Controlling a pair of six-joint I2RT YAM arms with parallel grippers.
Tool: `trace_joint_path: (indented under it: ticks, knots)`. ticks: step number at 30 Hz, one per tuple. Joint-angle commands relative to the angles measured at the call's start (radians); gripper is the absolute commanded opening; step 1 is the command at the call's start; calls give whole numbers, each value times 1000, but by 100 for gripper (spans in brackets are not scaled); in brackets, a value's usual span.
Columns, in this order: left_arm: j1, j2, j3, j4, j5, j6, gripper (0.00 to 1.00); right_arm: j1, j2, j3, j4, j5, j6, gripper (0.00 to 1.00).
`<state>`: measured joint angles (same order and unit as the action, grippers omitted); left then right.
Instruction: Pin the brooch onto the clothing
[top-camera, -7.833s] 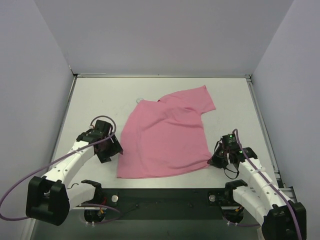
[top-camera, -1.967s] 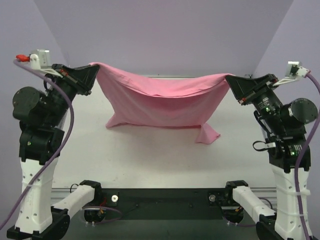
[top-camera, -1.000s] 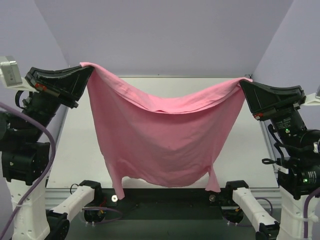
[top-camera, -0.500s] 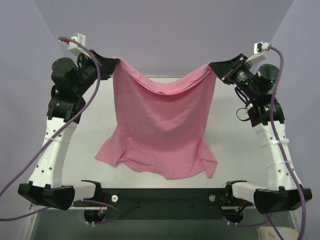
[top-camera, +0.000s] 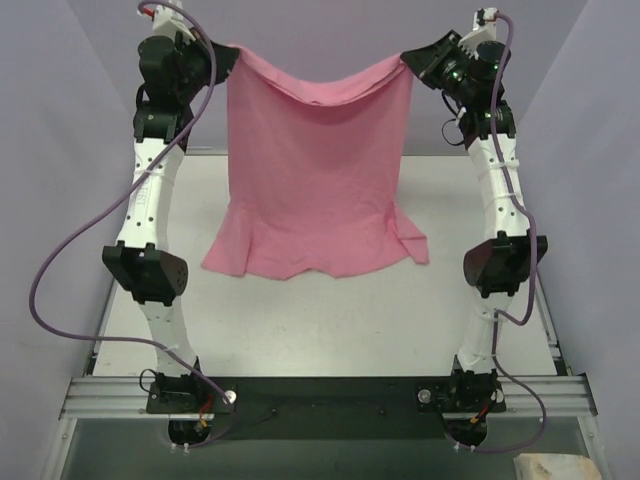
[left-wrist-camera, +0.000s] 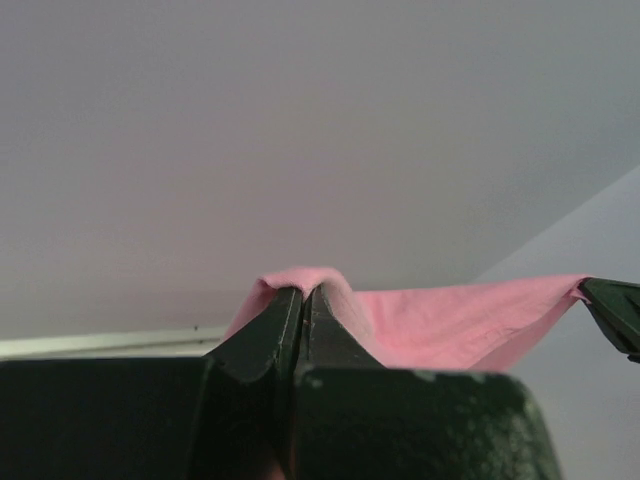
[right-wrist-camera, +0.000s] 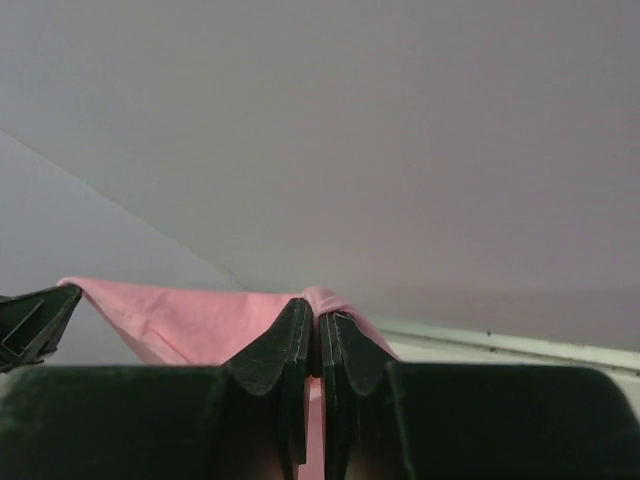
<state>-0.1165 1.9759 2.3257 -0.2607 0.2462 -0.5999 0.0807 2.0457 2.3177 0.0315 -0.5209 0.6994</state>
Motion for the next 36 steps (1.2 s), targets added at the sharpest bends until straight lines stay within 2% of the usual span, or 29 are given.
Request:
trace_joint_path:
  ticks: [1,4,8,11,14,16,18,19,20,23,24,26,27,28,29,30,32,33,36]
  knots:
    - [35,109,357,78,-47,-52,0,-41,59,203,125,25,67,0]
    - [44,106,368,200,-93,-32,0,-55,25,161,249,97,77,0]
    - [43,-17,245,369,-104,46,0,-65,-42,146,353,168,43,0]
    - [43,-58,222,376,-65,91,0,-67,-99,109,432,200,2,0]
    - [43,-95,147,390,-21,123,0,-75,-156,30,475,168,-8,0]
    - [43,-118,95,380,10,144,0,-78,-191,-87,502,138,2,0]
    - [41,-170,-44,386,40,161,0,-78,-257,-208,553,108,26,0]
    - [41,-196,-111,426,59,161,0,-102,-280,-345,574,95,34,0]
    - [43,-260,-285,445,64,152,0,-105,-324,-413,606,69,58,0]
    - [41,-412,-617,615,56,73,0,-113,-409,-696,640,19,106,0]
    - [41,-448,-820,689,54,52,0,-113,-429,-778,648,-13,112,0]
    - [40,-547,-1024,728,21,-1,0,-110,-478,-1005,662,-28,126,0]
    - [38,-574,-1193,753,22,-15,0,-110,-489,-1077,673,-51,153,0]
    - [35,-600,-1266,755,21,-27,0,-107,-504,-1147,683,-60,172,0]
    - [32,-645,-1333,759,21,-43,0,-105,-507,-1299,735,-82,189,0]
    - [26,-667,-1468,767,18,-52,0,-99,-512,-1364,764,-100,202,0]
    - [8,-715,-1581,781,10,-66,0,-87,-503,-1530,813,-109,196,0]
    - [6,-723,-1650,772,8,-67,0,-87,-493,-1570,806,-135,174,0]
    - [-3,-739,-1735,752,34,-81,0,-63,-461,-1695,761,-146,199,0]
